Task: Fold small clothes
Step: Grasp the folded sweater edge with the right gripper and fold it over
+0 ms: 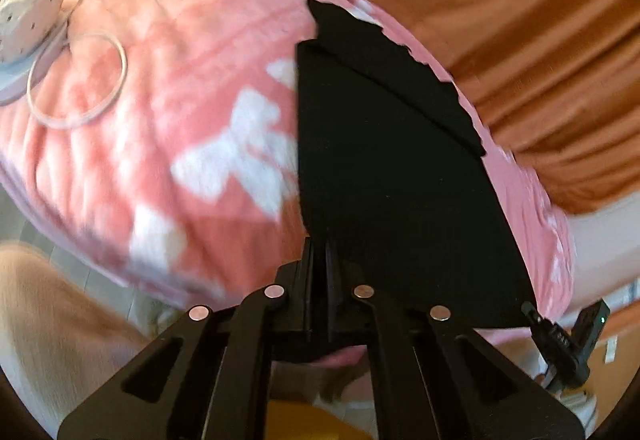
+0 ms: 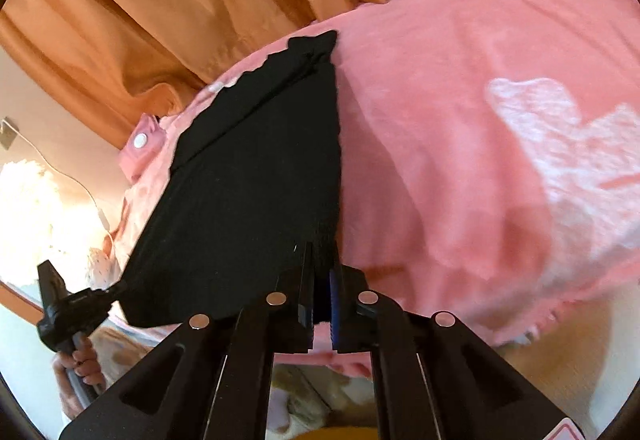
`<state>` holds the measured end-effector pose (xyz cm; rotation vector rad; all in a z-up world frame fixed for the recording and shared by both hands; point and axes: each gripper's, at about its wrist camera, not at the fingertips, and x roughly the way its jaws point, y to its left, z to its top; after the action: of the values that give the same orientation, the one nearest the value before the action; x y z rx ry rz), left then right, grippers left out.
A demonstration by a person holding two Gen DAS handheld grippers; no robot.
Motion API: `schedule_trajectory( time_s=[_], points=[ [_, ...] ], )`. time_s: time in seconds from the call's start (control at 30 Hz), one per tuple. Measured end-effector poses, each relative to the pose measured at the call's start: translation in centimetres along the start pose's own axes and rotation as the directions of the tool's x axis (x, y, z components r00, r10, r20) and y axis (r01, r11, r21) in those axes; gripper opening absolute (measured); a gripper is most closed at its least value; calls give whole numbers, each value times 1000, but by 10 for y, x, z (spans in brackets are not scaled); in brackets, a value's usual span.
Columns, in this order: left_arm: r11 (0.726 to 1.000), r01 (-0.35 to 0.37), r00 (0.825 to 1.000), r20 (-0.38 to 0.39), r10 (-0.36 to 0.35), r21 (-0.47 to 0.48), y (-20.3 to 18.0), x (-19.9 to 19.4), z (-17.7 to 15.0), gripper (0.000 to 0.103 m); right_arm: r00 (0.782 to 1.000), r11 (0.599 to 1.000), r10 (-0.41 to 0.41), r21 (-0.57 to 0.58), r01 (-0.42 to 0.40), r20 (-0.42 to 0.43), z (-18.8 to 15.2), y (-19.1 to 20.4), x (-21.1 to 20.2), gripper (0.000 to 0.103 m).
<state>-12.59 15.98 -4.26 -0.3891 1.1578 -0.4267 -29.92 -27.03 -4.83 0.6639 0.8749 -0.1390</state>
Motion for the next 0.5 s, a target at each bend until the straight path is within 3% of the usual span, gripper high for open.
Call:
schedule_trajectory(
  time_s=[0.17,0.27,0.33,0.37,0.43,0.5],
  points=[
    [1000,13,994,-107,-15,-19,6,-26,-56,3,995,998,-56,-17,55,-79,-55,-9,-48,5],
    [997,49,992,-109,-55,-63,3,-55,-72,3,997,1000,2,-16,-4,-80,-68,0,-86,5],
    [996,83,996,-36,-85,-35,-12,-77,-51,3,999,997,51,-51,-52,-13,-53,13,-109,5],
    [995,92,995,37,-93,23,-25,-90,-29,3,996,994,75,-85,-71,44,-36,23,-121,5],
    [990,72,984,152,-90,118,-46,-98,14,4,978,981,144,-149,-122,150,9,37,-128,5],
    [987,53,970,228,-87,154,-59,-85,65,4,958,972,183,-186,-142,221,61,40,-111,5]
  ],
)
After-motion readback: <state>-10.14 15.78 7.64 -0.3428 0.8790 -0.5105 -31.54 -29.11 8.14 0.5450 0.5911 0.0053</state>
